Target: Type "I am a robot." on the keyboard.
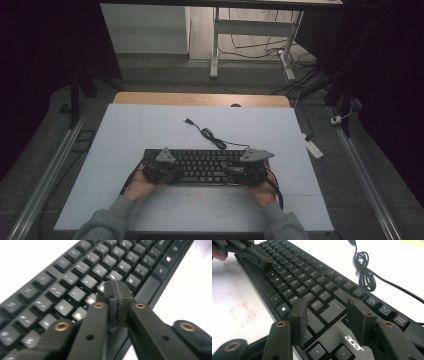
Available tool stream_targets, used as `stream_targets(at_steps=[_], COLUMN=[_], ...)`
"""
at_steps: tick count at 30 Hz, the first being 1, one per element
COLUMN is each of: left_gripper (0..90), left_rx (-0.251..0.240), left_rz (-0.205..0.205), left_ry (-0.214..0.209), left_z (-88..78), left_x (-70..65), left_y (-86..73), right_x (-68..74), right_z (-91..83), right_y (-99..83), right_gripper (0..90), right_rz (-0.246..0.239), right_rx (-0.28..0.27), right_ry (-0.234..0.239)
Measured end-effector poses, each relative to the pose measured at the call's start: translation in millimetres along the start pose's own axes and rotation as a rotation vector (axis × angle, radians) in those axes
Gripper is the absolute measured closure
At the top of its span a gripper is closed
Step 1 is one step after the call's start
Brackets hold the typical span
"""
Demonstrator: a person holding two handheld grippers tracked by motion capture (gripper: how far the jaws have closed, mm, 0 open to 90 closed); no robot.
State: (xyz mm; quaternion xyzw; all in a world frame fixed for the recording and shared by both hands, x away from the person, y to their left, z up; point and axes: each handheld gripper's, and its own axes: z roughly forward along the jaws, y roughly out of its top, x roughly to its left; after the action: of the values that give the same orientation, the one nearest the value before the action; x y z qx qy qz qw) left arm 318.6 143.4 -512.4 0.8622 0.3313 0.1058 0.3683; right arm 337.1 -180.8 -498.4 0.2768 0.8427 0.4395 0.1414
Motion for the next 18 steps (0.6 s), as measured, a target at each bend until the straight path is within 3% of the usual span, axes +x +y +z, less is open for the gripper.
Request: stream_targets(at_steps=[2,7,12,18], left_gripper=[74.2,51.1,33.8,27.1], left_rx=[-0.024,-0.091,-0.111,-0.107], left_rz=[-0.009,-0.076,-0.139,-0.168], left_ry=[0.007,0.010,0.025,0.033], left_z=[-6.9,-26.6,-42.9,-52.7], left_x=[1.9,10.4,19.6,27.9], left_y=[0.3,-0.4,-5.5,-14.4], right_x=[-0.4,-0.9,-1.6,-3.4], right_z=[-0.4,-0.9,-1.7,-1.9], right_y=[0.0,-0.1,-0.3,-1.1], right_gripper=[51.6,51.7,51.7,51.7], right_rz=[0.001,0.001,-0.007,-0.008], right_rx=[0.000,0.000,-0.008,-0.014], right_ry=[0.001,-0.002,-0.003,-0.002])
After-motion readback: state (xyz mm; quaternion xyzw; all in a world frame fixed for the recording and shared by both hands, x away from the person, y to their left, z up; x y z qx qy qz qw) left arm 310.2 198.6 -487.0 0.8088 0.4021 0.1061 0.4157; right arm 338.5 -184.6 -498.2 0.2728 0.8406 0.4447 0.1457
